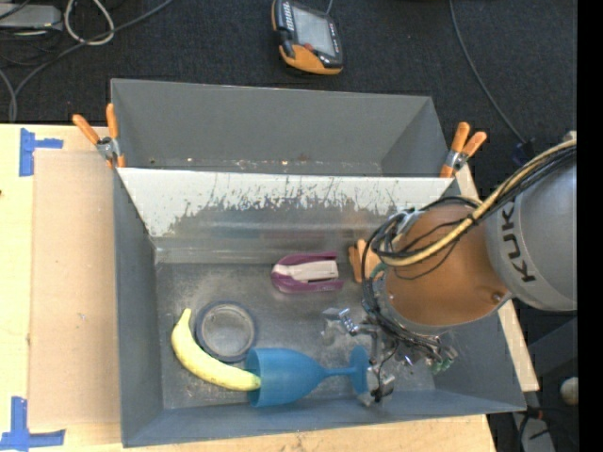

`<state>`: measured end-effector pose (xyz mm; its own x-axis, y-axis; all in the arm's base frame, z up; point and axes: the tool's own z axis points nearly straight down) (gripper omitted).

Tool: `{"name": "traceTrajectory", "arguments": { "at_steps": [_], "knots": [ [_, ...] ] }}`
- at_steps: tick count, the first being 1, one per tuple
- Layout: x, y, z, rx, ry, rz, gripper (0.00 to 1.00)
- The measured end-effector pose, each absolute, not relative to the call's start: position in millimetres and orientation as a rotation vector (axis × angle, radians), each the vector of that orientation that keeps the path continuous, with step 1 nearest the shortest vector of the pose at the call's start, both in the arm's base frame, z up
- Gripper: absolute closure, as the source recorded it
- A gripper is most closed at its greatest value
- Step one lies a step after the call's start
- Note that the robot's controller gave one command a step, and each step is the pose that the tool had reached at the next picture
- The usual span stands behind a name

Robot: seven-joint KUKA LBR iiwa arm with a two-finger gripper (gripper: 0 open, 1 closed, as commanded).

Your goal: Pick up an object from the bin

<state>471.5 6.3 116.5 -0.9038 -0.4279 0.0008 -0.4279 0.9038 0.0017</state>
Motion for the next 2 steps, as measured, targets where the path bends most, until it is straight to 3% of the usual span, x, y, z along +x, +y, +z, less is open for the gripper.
{"name": "traceTrajectory", "arguments": {
  "at_steps": [1,2],
  "knots": [
    [477.7,35.3,98.9,0.796,-3.045,-0.003,0.00],
    [499.1,4.3,68.9,0.905,-3.006,-0.004,0.00]
  ]
}}
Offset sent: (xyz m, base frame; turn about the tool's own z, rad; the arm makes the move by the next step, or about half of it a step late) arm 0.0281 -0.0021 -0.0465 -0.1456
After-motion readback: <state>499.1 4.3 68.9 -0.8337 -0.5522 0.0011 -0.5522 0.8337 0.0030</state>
